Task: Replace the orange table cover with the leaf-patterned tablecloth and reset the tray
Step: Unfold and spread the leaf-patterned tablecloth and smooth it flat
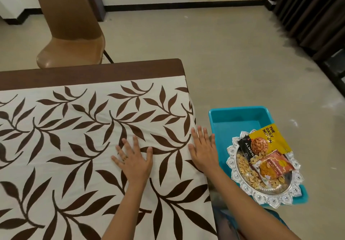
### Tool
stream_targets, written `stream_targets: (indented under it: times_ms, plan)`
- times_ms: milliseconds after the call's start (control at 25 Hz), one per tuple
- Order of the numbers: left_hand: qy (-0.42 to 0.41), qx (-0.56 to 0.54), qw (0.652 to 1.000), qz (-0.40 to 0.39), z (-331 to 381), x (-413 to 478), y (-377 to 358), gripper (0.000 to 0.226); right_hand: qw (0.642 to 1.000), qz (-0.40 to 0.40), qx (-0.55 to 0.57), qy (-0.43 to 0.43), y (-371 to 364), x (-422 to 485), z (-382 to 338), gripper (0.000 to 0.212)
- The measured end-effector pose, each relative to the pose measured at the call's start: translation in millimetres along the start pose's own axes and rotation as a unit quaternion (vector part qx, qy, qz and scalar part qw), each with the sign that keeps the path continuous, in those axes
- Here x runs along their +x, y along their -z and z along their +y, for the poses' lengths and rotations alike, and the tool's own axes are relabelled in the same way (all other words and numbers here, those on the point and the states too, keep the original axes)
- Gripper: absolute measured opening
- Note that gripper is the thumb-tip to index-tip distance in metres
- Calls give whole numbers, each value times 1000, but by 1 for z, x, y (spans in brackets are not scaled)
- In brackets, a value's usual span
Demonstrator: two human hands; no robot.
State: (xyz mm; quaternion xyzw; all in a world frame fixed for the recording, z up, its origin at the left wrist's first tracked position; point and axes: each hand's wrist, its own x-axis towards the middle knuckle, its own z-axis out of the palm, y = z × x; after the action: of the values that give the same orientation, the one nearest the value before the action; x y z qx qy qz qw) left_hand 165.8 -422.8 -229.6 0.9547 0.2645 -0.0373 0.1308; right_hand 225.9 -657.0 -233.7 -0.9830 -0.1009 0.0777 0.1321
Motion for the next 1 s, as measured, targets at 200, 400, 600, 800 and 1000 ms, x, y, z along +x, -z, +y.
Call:
stream_targets:
  times_ms: [200, 400, 600, 800, 1000]
  plan:
    - [-22, -35, 999, -19, 15, -5, 5, 76, 1000, 22, 14, -17, 10, 0, 1, 63]
    - [21, -87, 994, 55, -54, -13, 28, 71, 992, -8, 72, 98, -2, -1, -71, 64]
    - [101, -21, 994, 33, -160, -32, 38, 77, 996, -25, -4, 84, -15, 1, -67, 68]
    - [106, -51, 992, 52, -216, -49, 50, 75, 999, -4, 0, 46, -10, -5, -92, 71]
    - [101, -44, 993, 46, -269, -52, 62, 74, 980, -47, 64, 182, -42, -79, -213, 66]
